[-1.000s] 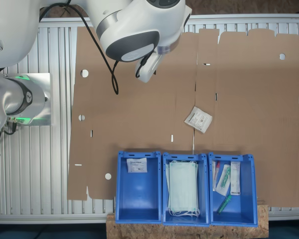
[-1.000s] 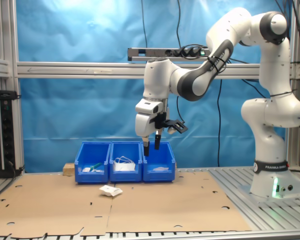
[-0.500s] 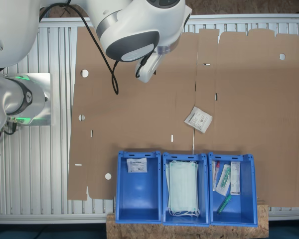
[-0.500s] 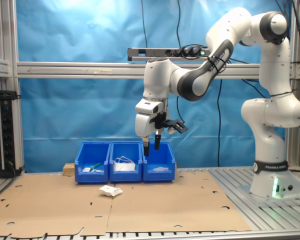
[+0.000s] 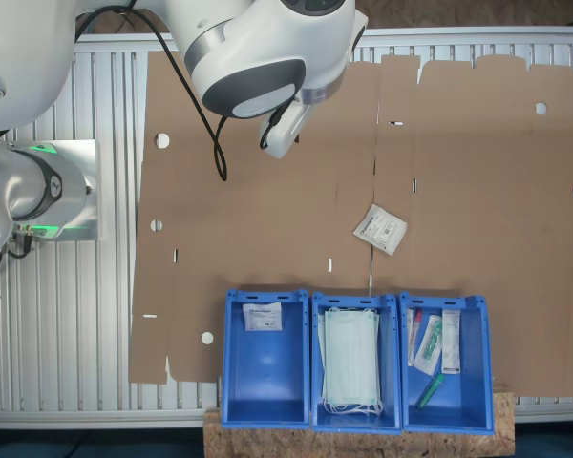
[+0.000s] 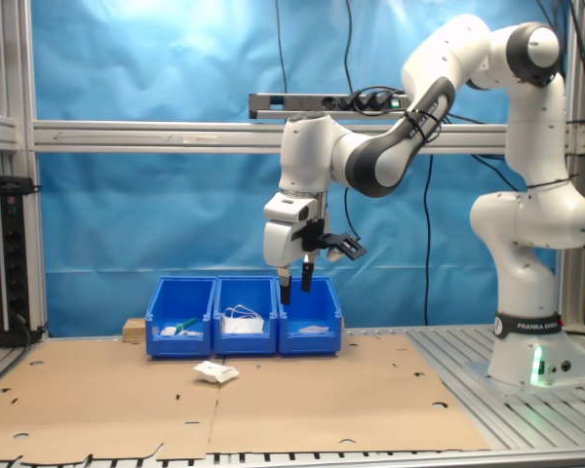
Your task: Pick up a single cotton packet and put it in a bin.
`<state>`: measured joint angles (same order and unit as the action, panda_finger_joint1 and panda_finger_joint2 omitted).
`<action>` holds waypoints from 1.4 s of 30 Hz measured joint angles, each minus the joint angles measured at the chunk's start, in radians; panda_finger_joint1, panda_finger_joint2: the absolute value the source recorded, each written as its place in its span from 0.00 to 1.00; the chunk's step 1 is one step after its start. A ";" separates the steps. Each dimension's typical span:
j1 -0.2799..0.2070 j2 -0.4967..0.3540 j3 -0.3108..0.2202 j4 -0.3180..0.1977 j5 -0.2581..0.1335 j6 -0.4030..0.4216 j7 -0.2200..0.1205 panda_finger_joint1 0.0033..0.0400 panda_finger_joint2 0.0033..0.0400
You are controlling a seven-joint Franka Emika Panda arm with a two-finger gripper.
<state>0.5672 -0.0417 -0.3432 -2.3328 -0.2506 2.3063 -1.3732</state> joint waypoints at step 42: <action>0.000 0.000 -0.050 0.025 0.000 0.000 0.000 1.00 1.00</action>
<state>0.5672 -0.0417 -0.3933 -2.3078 -0.2506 2.3063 -1.3732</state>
